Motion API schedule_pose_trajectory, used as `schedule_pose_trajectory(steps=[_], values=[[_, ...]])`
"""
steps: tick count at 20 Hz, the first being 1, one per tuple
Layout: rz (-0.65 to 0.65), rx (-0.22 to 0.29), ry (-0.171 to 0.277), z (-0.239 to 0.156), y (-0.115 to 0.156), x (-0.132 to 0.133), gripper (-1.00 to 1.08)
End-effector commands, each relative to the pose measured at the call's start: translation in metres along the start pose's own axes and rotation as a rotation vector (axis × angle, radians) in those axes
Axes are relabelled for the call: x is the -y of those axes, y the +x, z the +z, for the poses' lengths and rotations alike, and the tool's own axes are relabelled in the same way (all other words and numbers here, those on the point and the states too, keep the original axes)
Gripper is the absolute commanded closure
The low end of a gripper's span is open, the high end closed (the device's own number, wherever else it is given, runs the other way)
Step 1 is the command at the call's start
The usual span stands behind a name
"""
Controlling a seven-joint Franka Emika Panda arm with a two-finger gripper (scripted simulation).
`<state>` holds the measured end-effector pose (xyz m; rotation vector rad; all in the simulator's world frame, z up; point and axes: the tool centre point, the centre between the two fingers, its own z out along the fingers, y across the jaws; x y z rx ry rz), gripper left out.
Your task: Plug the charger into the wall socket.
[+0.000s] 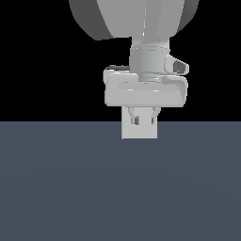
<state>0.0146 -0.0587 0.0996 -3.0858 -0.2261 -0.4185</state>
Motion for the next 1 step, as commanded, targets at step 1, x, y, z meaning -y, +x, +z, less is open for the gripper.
schedule_pose_trajectory(steps=[1], values=[[0.0, -0.001, 0.0, -0.0001, 0.0011, -0.0002, 1.08]])
